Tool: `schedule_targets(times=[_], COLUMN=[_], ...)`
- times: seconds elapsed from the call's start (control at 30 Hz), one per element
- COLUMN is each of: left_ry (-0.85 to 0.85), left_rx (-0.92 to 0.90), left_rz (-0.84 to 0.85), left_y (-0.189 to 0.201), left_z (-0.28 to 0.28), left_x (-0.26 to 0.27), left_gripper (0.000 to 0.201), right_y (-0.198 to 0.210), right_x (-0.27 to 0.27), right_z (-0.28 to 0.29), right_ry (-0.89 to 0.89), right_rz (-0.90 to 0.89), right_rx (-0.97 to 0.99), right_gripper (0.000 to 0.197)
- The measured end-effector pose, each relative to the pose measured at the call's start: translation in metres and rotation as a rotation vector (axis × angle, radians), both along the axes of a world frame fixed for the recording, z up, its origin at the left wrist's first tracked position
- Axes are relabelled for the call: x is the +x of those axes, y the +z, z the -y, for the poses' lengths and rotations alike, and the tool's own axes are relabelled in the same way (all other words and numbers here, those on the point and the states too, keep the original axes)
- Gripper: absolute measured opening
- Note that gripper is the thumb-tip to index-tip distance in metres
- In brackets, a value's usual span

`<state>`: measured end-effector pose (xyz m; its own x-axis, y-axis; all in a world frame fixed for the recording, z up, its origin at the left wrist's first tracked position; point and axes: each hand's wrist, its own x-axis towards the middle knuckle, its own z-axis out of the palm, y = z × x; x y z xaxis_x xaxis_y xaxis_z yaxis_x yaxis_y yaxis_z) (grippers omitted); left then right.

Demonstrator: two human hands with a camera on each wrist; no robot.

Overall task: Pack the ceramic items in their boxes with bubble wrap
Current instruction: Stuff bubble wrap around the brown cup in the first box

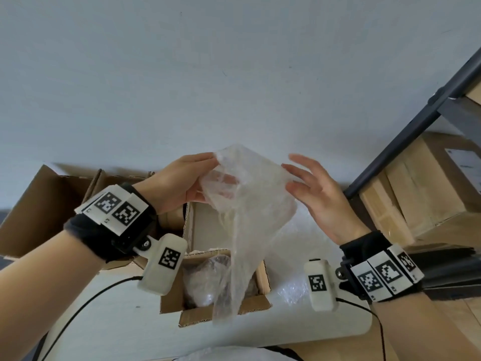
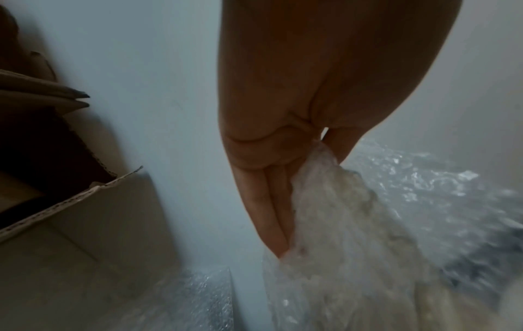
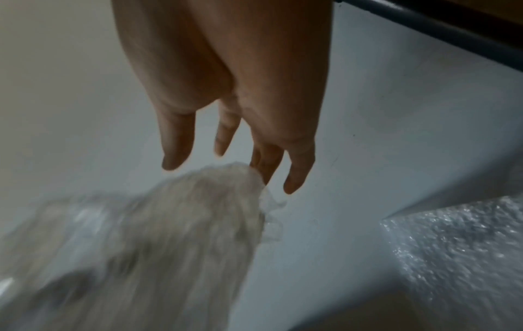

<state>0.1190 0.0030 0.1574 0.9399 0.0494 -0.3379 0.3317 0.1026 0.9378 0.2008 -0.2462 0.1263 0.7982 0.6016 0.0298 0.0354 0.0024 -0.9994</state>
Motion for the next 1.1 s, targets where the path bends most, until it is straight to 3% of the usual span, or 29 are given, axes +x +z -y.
schedule_targets(times=[0.13,0.23,0.33,0.4,0.47,0.57,0.67,0.77,0.83,1.0,1.1], left_ry=[-0.071,-0.116,-0.043,0.088,0.138,-0.049,-0.175,-0.086,-0.024,0.042,0.077], left_rx=[-0.031,-0.07,0.027,0.297,0.726,1.299,1.602,1.482,1.355,1.339,1.309], left_rz=[-0.001,-0.002,0.023,0.15,0.361,0.537,0.448,0.354,0.387,0.602,0.634], left_y=[-0.002,0.001,0.006,0.006,0.007,0.002,-0.011,-0.02,-0.023,-0.028,-0.029], left_z=[-0.006,-0.006,-0.004,-0.003,0.001,0.013,0.025,0.025,0.024,0.032,0.031], left_x=[-0.008,-0.009,-0.01,-0.014,-0.023,-0.029,-0.023,-0.017,-0.016,-0.015,-0.014], left_gripper=[0.029,0.031,0.036,0.034,0.05,0.078,0.088,0.099,0.097,0.042,0.022], right_y=[0.001,0.006,0.012,0.017,0.024,0.031,0.036,0.04,0.042,0.041,0.037], right_x=[0.014,0.02,0.027,0.032,0.033,0.027,0.019,0.015,0.012,0.005,0.009], right_z=[-0.003,-0.019,-0.032,-0.037,-0.041,-0.051,-0.06,-0.063,-0.064,-0.069,-0.066], right_ry=[0.06,0.145,0.027,-0.097,-0.183,-0.205,-0.149,-0.094,-0.056,0.035,0.014], right_rz=[0.158,0.296,0.385,0.439,0.46,0.456,0.425,0.325,0.258,0.131,0.108], right_rx=[-0.191,-0.384,-0.381,-0.35,-0.332,-0.311,-0.293,-0.22,-0.178,-0.154,-0.169], right_gripper=[0.07,0.046,0.014,0.02,0.027,0.032,0.03,0.041,0.055,0.042,0.039])
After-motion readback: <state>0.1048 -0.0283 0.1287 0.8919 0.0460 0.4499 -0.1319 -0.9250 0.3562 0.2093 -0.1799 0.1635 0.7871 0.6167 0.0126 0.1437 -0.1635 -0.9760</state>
